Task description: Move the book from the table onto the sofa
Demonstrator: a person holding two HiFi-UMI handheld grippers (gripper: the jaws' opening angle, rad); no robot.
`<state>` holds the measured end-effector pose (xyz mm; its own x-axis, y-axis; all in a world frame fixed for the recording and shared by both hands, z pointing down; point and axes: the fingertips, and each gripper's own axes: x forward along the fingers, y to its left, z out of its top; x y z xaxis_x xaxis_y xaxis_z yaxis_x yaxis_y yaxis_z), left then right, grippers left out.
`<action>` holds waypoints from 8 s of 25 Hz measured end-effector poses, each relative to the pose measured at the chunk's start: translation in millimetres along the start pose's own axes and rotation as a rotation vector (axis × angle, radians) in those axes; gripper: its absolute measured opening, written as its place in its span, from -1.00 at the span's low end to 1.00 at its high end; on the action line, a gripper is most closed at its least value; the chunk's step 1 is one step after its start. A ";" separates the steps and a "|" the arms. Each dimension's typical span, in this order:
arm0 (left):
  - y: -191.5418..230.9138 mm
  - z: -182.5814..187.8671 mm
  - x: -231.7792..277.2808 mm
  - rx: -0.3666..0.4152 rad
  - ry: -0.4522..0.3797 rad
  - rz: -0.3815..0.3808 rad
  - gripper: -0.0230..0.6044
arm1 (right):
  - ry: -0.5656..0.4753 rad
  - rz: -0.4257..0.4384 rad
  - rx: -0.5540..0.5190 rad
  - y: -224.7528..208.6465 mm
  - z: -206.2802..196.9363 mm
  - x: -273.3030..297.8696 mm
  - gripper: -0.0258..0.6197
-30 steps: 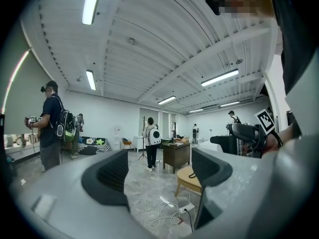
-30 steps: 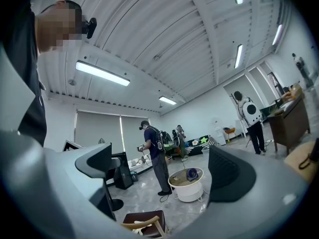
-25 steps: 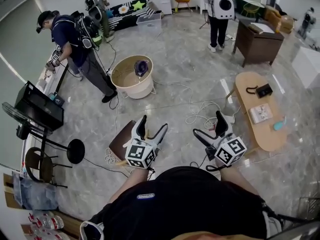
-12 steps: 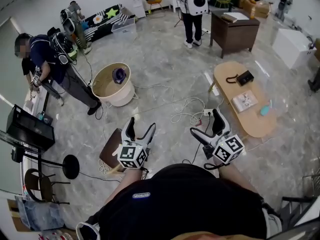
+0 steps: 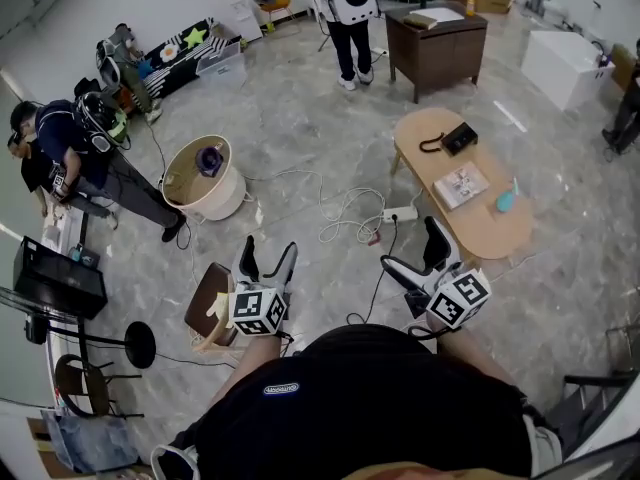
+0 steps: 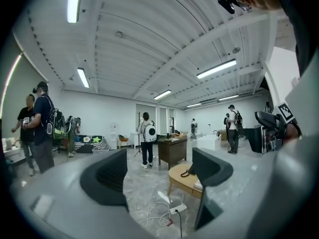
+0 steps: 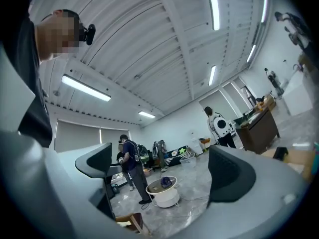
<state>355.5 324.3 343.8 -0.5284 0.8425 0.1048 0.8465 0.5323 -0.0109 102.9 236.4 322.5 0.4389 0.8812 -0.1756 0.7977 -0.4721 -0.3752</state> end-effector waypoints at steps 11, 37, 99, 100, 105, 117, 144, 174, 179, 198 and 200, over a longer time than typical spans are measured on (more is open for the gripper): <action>-92.9 11.9 46.1 0.035 0.003 -0.032 0.34 | -0.028 -0.054 -0.012 -62.3 31.9 -75.8 0.97; -149.0 -17.2 205.9 0.017 0.051 -0.320 0.34 | -0.014 -0.310 -0.025 -157.2 33.0 -74.2 0.97; -47.9 -15.1 473.6 0.102 0.070 -0.677 0.33 | 0.013 -0.609 -0.001 -330.1 14.0 140.2 0.95; -51.9 -17.4 477.1 0.106 0.073 -0.683 0.33 | 0.008 -0.620 0.006 -334.9 13.5 134.8 0.95; -61.9 -27.5 496.0 0.080 0.113 -0.676 0.33 | 0.019 -0.656 0.056 -361.4 7.3 120.7 0.94; -132.2 -39.4 564.8 0.088 0.157 -0.697 0.33 | 0.060 -0.690 0.052 -444.6 34.6 93.9 0.92; -390.8 -73.1 642.3 0.242 0.275 -1.047 0.33 | -0.032 -0.862 0.149 -556.8 56.8 -39.4 0.91; -379.9 -116.8 730.0 0.302 0.383 -1.350 0.33 | -0.072 -1.197 0.104 -566.4 58.4 23.9 0.91; -365.4 -125.2 737.7 0.311 0.401 -1.387 0.33 | -0.063 -1.247 0.135 -567.7 37.6 34.5 0.91; -402.8 -172.6 729.0 0.398 0.505 -1.430 0.33 | 0.020 -1.225 0.309 -632.0 -41.5 4.6 0.92; -406.8 -183.4 731.8 0.386 0.552 -1.402 0.33 | 0.042 -1.197 0.344 -650.0 -50.1 1.0 0.92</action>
<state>-363.6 709.1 607.3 -0.6924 -0.4171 0.5887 -0.3997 0.9011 0.1682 -394.5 542.9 611.8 -0.4704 0.7483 0.4677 0.5585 0.6628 -0.4987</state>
